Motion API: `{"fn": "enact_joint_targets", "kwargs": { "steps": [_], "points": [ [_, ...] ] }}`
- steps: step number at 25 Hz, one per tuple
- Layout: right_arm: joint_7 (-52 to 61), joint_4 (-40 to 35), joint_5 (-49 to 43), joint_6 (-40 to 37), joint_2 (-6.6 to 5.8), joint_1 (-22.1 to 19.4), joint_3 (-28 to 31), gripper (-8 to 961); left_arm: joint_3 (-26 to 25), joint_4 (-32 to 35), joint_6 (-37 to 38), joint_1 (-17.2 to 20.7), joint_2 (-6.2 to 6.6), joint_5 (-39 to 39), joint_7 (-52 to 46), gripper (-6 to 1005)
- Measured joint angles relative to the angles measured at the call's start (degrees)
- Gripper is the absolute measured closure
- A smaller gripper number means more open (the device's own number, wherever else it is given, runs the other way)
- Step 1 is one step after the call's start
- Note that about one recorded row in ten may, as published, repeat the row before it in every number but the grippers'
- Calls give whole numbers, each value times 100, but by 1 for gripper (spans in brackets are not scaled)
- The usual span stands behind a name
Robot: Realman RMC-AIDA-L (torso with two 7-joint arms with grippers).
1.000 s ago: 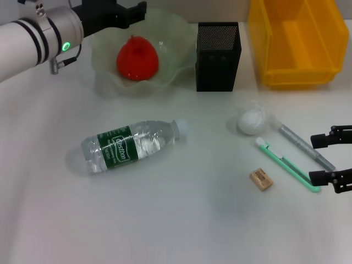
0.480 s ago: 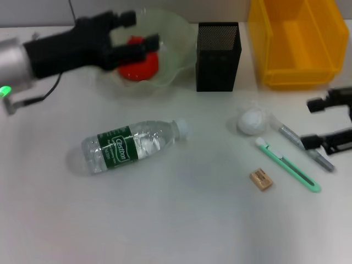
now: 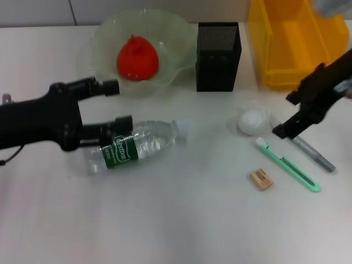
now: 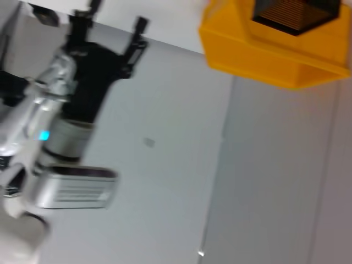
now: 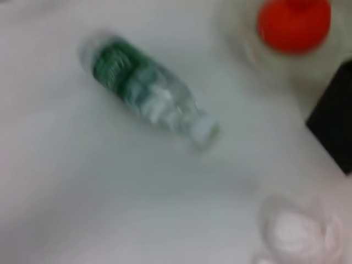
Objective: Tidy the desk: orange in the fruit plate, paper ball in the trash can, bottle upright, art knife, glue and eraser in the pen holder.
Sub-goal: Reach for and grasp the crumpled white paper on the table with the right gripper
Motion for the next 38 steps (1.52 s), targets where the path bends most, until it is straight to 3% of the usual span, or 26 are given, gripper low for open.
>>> {"fn": "enact_joint_targets", "kwargs": {
  "steps": [1, 6, 11, 16, 38],
  "points": [
    [419, 379, -336, 288, 9, 249, -419, 120, -21, -24, 173, 21, 3, 56, 75, 156],
    [1121, 1190, -728, 1122, 22, 558, -1151, 120, -42, -135, 375, 43, 3, 82, 175, 156],
    [1368, 1918, -777, 1745, 32, 746, -1453, 121, -53, -217, 364, 68, 7, 85, 217, 156],
    [1524, 2190, -970, 2269, 47, 757, -1776, 122, -59, -321, 345, 67, 19, 85, 257, 156],
    [1379, 3260, -626, 3218, 65, 994, -2098, 124, -190, -554, 214, 26, 52, 81, 315, 156]
  ]
}}
